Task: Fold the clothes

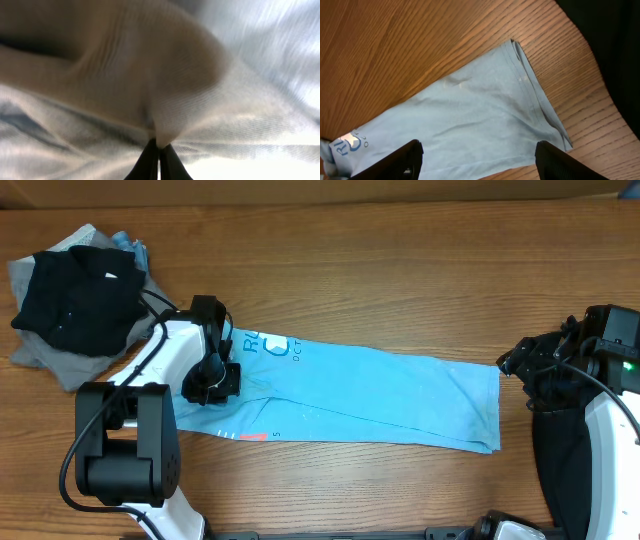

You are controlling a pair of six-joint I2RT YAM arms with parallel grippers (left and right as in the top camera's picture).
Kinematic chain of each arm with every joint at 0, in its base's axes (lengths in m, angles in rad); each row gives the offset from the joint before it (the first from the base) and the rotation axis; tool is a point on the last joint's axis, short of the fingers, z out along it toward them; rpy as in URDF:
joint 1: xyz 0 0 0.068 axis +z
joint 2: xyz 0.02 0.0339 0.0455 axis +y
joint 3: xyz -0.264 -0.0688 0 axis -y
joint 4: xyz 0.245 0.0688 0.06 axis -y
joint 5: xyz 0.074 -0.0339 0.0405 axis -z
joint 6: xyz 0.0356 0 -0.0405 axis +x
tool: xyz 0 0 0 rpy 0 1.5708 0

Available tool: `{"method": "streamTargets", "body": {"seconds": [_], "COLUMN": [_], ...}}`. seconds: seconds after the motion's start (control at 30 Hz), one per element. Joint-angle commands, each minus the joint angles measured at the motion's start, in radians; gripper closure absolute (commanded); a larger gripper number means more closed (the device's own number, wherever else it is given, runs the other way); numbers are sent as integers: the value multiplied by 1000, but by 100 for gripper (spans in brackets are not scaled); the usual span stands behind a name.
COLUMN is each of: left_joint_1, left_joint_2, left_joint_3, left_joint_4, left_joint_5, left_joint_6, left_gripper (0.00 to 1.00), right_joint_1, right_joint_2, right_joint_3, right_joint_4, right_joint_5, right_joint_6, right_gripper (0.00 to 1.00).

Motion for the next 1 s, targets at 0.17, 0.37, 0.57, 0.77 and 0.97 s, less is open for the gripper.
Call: {"method": "streamTargets", "body": {"seconds": [0.17,0.37,0.57,0.77,0.97], "left_joint_1": [-1,-2,-35,-109,-154], "left_joint_2": [-7,-7,-7,-7,-7], "left_joint_3": [172,257,260,260,260], "left_joint_4": [-139,-195,-242,-274,-278], "left_joint_5": [10,76,102,102,98], "left_joint_6": [5,6,8,6,-11], "left_gripper": [96,96,96,96,96], "right_joint_1": [-5,-5,-5,-5,-5], "right_joint_2": [-3,-3,-3,-3,-3], "right_joint_3": [9,9,9,9,9], "right_joint_4": [6,6,7,7,7], "right_joint_5": [9,9,9,9,10], "right_joint_6": [3,3,3,3,2], "right_gripper": [25,25,25,25,25]}}
